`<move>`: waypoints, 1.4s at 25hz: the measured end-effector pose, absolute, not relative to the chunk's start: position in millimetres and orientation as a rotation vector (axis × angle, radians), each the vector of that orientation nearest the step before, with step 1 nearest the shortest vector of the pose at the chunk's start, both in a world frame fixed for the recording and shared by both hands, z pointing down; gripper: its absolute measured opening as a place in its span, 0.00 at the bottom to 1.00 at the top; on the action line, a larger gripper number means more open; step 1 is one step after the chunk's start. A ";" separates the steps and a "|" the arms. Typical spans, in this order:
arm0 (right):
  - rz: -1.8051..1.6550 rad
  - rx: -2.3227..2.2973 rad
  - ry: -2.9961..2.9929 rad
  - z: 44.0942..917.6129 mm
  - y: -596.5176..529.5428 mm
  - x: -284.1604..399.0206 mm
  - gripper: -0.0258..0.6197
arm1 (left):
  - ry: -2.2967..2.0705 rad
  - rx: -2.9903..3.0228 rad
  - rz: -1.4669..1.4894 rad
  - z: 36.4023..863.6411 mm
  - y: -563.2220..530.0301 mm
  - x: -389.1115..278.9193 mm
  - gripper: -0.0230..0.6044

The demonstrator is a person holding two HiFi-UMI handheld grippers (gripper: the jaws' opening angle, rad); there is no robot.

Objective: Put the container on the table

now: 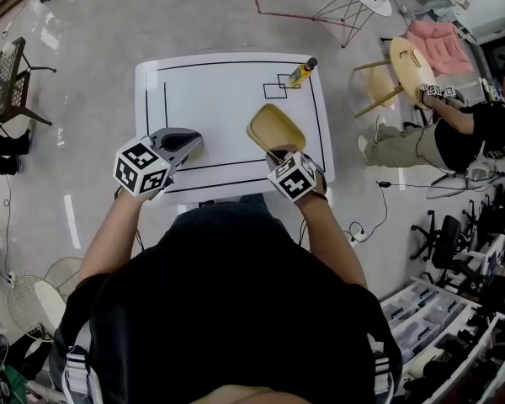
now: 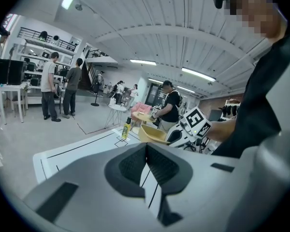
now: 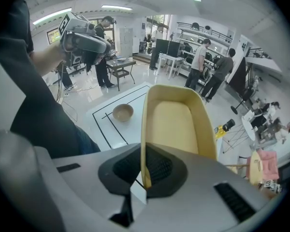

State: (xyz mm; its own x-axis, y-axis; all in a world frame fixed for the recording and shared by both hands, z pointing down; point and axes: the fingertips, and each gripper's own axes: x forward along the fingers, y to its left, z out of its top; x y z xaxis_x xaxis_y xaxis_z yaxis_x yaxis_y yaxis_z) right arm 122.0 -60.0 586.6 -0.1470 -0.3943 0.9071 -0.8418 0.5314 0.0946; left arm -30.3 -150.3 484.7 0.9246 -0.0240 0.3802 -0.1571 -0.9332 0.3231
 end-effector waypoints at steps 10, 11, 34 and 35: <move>0.493 0.982 -1.787 580.3 -80.0 130.2 0.05 | -0.231 2.723 0.529 477.1 -159.5 -30.9 0.05; 0.490 0.978 -1.791 580.3 -82.0 131.6 0.05 | -0.239 2.723 0.533 477.6 -160.3 -29.3 0.05; 0.491 0.875 -1.810 603.7 -110.6 168.3 0.05 | -0.354 2.686 0.523 482.1 -182.1 0.0 0.05; 0.493 0.869 -1.810 606.0 -111.9 169.7 0.05 | -0.358 2.685 0.523 482.8 -183.5 1.1 0.05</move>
